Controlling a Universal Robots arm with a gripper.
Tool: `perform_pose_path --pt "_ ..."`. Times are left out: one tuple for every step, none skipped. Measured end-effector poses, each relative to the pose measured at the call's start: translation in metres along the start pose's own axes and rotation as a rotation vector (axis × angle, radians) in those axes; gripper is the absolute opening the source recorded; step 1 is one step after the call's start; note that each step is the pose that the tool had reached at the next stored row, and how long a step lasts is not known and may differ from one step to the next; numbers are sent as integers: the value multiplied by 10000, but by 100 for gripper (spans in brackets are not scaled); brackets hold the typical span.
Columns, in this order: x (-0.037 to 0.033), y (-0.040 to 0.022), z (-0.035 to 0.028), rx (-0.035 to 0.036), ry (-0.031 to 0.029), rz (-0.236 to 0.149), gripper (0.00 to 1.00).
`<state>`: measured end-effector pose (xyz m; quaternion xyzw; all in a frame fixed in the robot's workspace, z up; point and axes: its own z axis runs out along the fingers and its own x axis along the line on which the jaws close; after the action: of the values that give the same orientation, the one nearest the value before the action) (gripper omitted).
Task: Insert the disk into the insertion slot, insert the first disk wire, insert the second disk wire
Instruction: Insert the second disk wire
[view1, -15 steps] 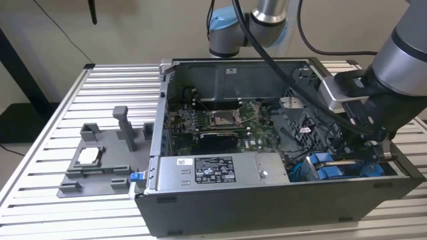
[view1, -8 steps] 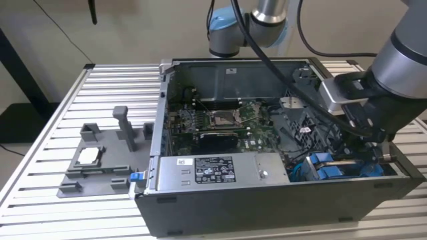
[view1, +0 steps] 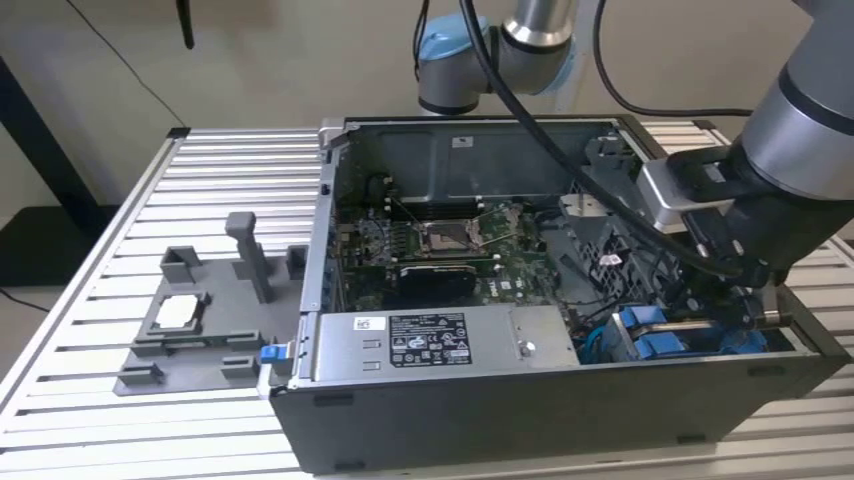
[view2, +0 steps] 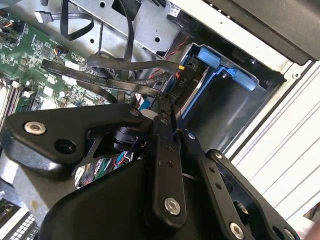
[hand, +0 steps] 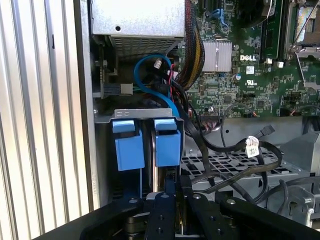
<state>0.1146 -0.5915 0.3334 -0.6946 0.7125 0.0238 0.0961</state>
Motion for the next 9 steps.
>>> perform_pose_path --pt "0 0 0 -1 0 0 16" --pt "0 0 0 -1 0 0 16" --pt "0 0 0 -2 0 0 16" --pt "0 0 0 -3 0 1 16" --pt "0 0 0 -4 0 1 16" --pt "0 0 0 -5 -1 2 16" --pt "0 1 0 -5 -1 2 16" --pt "0 1 0 -6 0 2 16" --pt "0 0 1 -6 -5 3 16"
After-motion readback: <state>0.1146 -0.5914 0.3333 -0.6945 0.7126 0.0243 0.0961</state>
